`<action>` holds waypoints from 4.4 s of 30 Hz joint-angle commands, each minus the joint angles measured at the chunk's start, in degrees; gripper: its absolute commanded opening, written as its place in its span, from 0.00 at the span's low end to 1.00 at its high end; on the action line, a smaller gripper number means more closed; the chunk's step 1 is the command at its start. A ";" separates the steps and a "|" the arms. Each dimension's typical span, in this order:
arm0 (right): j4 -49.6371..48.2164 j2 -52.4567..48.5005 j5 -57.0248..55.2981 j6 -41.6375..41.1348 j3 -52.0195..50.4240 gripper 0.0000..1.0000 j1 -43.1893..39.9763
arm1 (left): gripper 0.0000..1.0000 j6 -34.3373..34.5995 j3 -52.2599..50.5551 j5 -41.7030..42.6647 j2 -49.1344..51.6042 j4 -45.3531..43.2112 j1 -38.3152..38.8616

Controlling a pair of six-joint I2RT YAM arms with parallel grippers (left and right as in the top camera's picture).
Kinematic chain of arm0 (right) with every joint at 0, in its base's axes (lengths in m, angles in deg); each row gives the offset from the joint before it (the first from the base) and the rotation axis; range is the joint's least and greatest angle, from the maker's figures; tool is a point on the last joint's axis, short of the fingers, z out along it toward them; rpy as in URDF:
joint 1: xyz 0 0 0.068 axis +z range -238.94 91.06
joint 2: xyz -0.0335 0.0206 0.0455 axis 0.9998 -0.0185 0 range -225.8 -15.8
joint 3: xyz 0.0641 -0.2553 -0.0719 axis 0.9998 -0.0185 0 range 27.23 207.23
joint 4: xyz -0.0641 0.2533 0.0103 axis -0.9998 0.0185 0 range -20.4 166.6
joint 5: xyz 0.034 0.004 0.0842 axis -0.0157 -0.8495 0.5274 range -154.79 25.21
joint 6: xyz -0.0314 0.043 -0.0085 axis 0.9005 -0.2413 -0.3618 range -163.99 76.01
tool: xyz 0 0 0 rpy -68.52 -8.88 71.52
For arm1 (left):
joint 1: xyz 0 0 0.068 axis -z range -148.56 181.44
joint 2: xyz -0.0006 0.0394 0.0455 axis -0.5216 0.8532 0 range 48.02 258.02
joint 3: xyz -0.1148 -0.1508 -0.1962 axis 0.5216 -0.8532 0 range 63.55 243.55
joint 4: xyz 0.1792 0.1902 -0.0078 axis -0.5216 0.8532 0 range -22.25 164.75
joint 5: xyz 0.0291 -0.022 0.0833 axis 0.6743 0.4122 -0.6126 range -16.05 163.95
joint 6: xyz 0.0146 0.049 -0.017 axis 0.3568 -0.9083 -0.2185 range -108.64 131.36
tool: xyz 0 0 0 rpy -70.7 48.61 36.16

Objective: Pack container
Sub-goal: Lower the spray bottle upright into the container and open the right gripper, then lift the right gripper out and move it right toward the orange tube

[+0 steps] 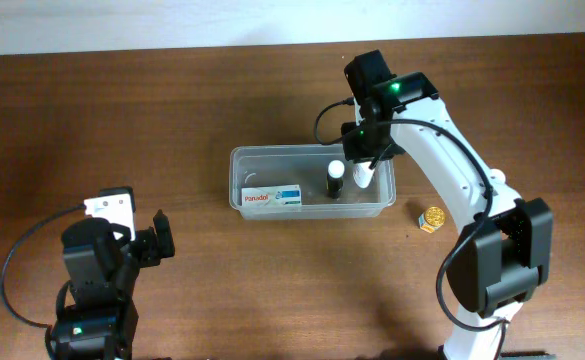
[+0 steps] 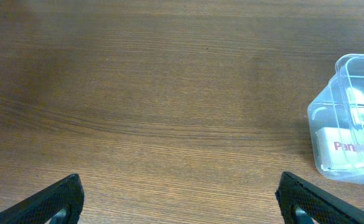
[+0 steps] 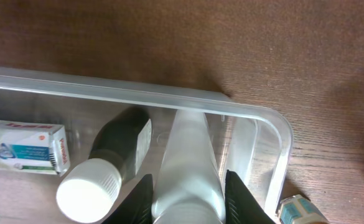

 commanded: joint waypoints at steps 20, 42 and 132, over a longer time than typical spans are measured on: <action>-6.19 -2.78 -2.69 -3.45 -5.68 0.19 0.31 | 0.99 -1.11 -0.07 -0.42 0.04 0.13 0.11; -7.19 -2.75 -2.67 -3.41 -6.71 0.50 0.26 | 0.99 -1.09 -0.07 -0.42 0.04 0.17 0.11; 17.70 -1.57 0.35 1.33 7.21 0.63 -34.86 | 1.00 -1.11 -0.07 -0.42 0.04 1.64 0.11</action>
